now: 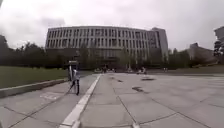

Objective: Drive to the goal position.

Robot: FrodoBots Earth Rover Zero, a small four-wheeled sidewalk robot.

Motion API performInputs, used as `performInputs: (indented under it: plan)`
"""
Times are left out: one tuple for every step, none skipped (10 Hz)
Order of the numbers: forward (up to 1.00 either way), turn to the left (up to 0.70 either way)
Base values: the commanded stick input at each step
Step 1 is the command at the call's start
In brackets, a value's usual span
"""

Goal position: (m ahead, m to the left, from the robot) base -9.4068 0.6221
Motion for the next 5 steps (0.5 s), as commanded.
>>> performInputs:
  plan:
    - [0.70,0.00]
    - [0.70,0.00]
    - [0.70,0.00]
    - [0.70,0.00]
    - [0.70,0.00]
